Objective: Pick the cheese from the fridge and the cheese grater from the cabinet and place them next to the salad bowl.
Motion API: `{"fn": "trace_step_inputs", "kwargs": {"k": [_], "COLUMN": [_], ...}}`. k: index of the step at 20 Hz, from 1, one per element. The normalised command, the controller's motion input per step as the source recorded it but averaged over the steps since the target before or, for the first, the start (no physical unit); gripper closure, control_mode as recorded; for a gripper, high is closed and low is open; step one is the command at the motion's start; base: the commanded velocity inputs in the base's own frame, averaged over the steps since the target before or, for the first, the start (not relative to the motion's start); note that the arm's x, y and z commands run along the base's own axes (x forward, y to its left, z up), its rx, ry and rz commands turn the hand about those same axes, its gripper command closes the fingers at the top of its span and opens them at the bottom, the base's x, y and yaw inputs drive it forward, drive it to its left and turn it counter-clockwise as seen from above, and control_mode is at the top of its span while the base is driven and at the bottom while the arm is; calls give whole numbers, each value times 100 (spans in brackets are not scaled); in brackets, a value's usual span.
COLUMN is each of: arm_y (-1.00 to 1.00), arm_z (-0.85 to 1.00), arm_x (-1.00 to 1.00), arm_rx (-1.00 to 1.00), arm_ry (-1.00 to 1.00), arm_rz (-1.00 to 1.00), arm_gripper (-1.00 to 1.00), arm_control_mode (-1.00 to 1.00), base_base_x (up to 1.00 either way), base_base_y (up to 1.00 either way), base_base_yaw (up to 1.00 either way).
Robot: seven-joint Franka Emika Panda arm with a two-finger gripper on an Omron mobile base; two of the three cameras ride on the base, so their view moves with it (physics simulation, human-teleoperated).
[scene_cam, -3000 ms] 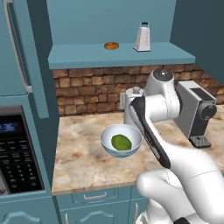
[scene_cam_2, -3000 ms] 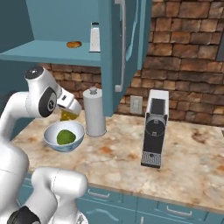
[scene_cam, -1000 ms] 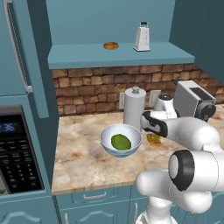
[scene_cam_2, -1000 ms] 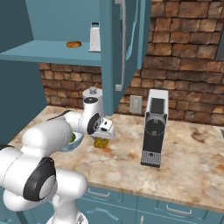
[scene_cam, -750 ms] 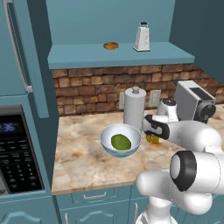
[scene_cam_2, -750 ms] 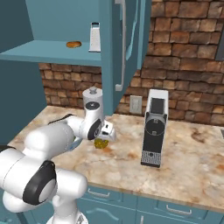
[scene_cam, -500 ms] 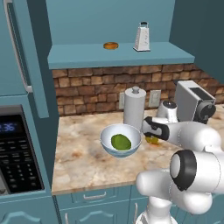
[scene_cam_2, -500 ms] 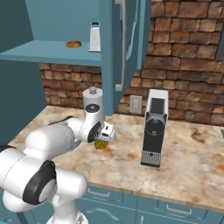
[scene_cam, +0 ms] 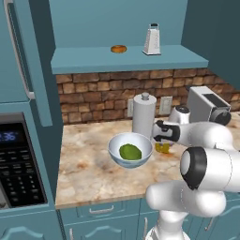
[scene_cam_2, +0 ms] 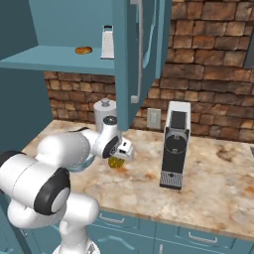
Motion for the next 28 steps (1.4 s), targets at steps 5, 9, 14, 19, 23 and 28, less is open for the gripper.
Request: {"fn": "trace_step_inputs", "kwargs": {"k": [5,9,14,19,23,28], "arm_y": [0,13,10,2,0,0], "arm_z": [-22,-12,-3,-3,0,9], "arm_x": [-5,-1,0,-7,-5,0], "arm_rx": [9,1,0,0,0,0], "arm_ry": [0,-2,-5,-4,-1,0], "arm_rz": [0,0,0,0,0,0], "arm_gripper": [100,100,100,-100,-100,-100], "arm_control_mode": [-100,-100,-100,-100,-100,-100], "base_base_x": [0,0,0,0,0,0], "base_base_y": [0,0,0,0,0,0], "base_base_yaw": [0,0,0,0,0,0]}}
